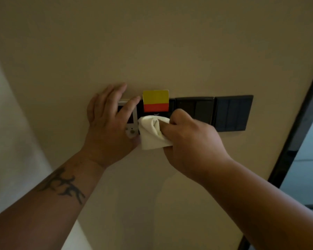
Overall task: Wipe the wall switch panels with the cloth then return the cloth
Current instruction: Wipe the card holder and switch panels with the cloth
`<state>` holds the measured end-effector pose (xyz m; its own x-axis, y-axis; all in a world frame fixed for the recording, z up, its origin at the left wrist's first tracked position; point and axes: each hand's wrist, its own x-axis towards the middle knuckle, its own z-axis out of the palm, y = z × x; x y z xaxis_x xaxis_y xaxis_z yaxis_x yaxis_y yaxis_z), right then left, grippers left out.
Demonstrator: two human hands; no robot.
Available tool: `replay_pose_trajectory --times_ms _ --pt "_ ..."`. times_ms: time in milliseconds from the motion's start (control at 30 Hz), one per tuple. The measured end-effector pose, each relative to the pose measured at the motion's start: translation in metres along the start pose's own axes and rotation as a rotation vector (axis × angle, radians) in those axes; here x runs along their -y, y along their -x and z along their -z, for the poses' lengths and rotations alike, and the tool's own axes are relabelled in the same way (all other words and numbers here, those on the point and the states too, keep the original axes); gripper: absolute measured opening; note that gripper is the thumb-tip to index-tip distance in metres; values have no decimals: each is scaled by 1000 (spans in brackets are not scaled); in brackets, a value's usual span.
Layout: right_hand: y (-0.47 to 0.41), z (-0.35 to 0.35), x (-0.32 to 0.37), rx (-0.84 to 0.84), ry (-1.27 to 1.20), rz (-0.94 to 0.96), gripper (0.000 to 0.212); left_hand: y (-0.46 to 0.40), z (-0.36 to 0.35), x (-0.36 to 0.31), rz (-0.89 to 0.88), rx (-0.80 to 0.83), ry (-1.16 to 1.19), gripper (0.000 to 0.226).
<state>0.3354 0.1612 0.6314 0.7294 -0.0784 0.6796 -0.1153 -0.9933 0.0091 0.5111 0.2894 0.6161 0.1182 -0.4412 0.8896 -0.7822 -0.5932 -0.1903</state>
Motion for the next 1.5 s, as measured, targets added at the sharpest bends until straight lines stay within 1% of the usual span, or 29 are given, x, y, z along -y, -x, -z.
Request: replay_pose_trajectory --times_ms 67,167,233,333,400,500,600,767,867,967,1067,1167,1333,1433,1500 --pt "-10 -2 1 -6 34 18 29 0 -2 -1 -8 -45 -10 75" --pt "-14 -1 0 23 49 15 28 1 -3 -2 -9 -55 -15 78" --pt "-11 3 -3 24 62 -29 24 1 -3 -1 -13 -52 -37 77" --pt "-4 12 -8 16 115 -147 14 1 -3 -2 -5 -48 -56 78" --pt "-2 17 -5 14 120 -179 9 2 -3 -3 -5 -52 -63 76" --pt "-9 16 10 -23 79 -141 8 2 -3 -3 -10 -57 -60 74" --pt "-17 6 18 40 99 -96 9 1 -3 -4 0 -64 -51 72" --pt "-10 9 3 55 137 -177 10 2 -3 -4 14 -52 -63 73" --pt "-8 5 4 42 125 -157 11 2 -3 -5 20 -50 -58 71" --pt "-12 -1 10 26 76 -140 16 2 -3 -5 16 -58 -39 69" --pt "-14 -5 15 60 92 -94 24 3 -4 -4 3 -67 -40 71" --pt "-15 0 12 78 117 -89 16 2 -4 -4 2 -81 -51 73" --pt "-5 14 -2 146 109 -211 5 3 -1 -4 30 -18 -8 80" --pt "2 16 -3 167 52 -242 11 7 -3 -7 44 -6 -12 83" --pt "2 15 3 181 20 -219 5 8 -4 -8 51 -1 -3 84"
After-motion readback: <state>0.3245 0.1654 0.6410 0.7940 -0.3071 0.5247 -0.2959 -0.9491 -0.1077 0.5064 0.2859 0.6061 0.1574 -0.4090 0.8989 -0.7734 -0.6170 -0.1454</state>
